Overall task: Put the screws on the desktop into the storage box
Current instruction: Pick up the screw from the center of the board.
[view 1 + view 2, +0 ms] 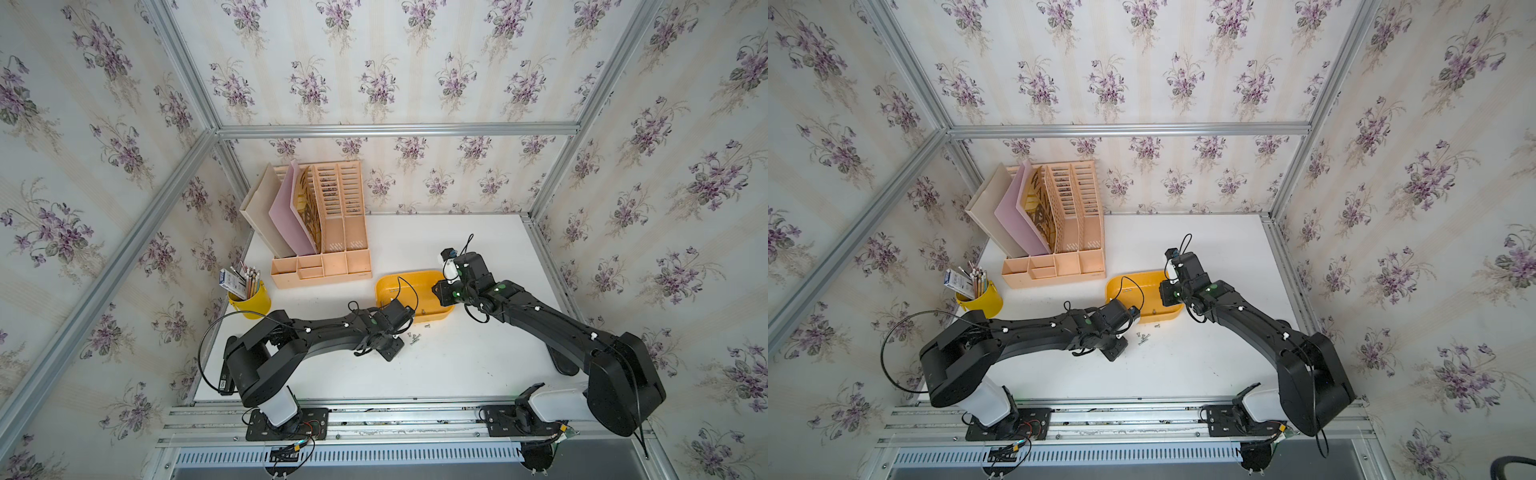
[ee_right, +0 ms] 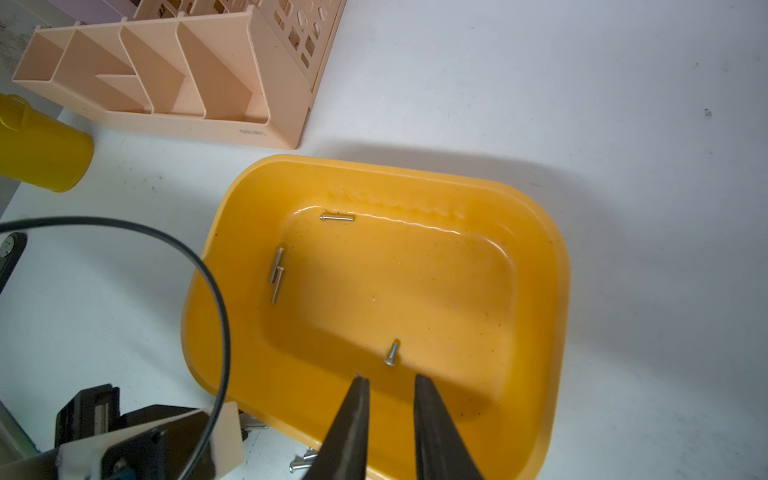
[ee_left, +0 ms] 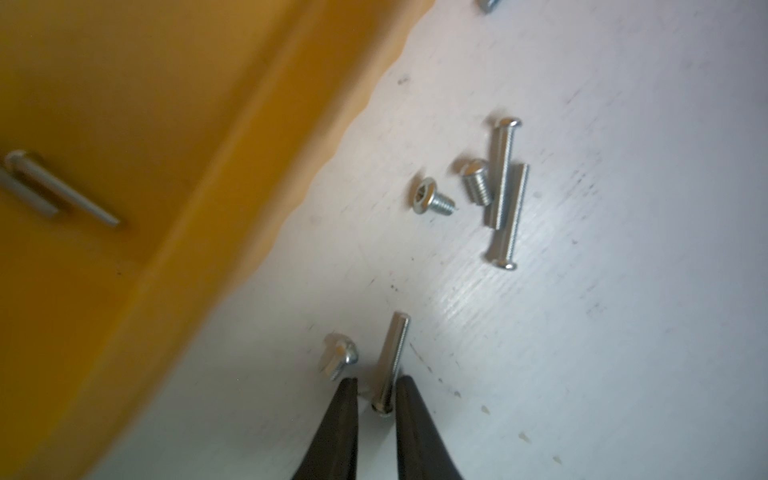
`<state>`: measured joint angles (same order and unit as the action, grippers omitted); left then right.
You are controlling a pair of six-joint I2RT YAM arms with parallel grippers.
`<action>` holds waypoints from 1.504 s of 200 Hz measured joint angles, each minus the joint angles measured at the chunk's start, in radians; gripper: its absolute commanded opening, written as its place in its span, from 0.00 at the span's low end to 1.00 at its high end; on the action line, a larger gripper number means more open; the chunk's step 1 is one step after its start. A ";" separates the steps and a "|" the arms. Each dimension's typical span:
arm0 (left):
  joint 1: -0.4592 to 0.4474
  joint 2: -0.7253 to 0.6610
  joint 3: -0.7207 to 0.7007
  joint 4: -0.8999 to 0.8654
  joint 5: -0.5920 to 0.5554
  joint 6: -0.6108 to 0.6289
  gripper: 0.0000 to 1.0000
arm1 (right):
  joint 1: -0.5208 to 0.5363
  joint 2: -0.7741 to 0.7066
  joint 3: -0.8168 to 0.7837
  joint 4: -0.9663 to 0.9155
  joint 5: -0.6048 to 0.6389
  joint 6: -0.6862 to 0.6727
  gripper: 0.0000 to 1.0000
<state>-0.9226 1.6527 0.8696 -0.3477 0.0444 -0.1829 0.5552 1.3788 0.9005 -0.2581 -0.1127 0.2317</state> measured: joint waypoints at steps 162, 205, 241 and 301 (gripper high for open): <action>-0.021 0.053 0.061 -0.033 0.014 -0.001 0.15 | -0.002 -0.037 -0.017 -0.002 0.020 -0.008 0.25; -0.020 0.055 0.065 -0.045 0.010 -0.001 0.07 | -0.002 -0.048 -0.018 -0.005 0.023 -0.016 0.25; -0.021 0.048 0.071 -0.065 0.017 -0.005 0.04 | -0.002 -0.056 -0.018 -0.008 0.026 -0.016 0.25; -0.020 -0.003 0.124 -0.134 0.063 -0.009 0.04 | -0.047 -0.072 -0.035 -0.006 0.045 -0.013 0.25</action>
<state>-0.9428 1.6501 0.9936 -0.4820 0.1074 -0.1917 0.5087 1.3071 0.8650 -0.2642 -0.0677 0.2192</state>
